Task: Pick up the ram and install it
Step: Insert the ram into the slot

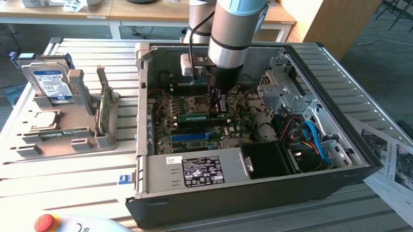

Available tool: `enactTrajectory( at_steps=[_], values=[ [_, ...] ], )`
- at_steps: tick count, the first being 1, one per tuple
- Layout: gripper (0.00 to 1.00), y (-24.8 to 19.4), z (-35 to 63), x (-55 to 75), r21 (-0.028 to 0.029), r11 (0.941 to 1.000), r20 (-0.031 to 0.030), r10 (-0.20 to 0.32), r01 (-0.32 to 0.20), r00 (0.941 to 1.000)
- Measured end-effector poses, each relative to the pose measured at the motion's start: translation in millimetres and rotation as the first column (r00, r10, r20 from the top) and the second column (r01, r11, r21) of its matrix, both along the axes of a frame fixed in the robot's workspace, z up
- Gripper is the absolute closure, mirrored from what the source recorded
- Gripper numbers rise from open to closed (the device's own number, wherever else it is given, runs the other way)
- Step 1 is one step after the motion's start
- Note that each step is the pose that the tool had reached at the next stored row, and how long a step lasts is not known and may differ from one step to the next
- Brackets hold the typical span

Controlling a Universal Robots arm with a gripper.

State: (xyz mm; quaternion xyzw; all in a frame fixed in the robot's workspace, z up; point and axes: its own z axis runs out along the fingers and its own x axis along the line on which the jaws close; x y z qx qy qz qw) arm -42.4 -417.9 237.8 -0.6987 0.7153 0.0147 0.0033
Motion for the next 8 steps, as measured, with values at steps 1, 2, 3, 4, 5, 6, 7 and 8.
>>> enactTrajectory(
  at_steps=[1,2,3,4,5,6,7,8],
  values=[
    [0.88,0.0,0.0,0.1,0.0001,1.0000,-0.0008,0.000,0.000,1.0000],
    [0.88,-0.1,0.1,0.1,-0.0001,1.0000,-0.0009,0.000,0.000,1.0000],
    [0.88,-0.1,0.0,0.1,0.0000,1.0000,-0.0009,0.000,0.000,1.0000],
    [0.88,-0.1,0.0,0.2,0.0000,1.0000,-0.0010,0.000,0.000,1.0000],
    [0.88,-0.1,0.0,0.2,0.0000,1.0000,-0.0010,0.000,0.000,1.0000],
    [0.88,-0.1,0.0,0.3,0.0000,1.0000,-0.0010,0.000,0.000,1.0000],
    [0.88,-0.1,0.0,0.6,-0.0001,1.0000,-0.0010,0.000,0.000,1.0000],
    [0.88,-0.1,0.0,0.8,-0.0002,1.0000,-0.0011,0.000,0.000,1.0000]
  ],
)
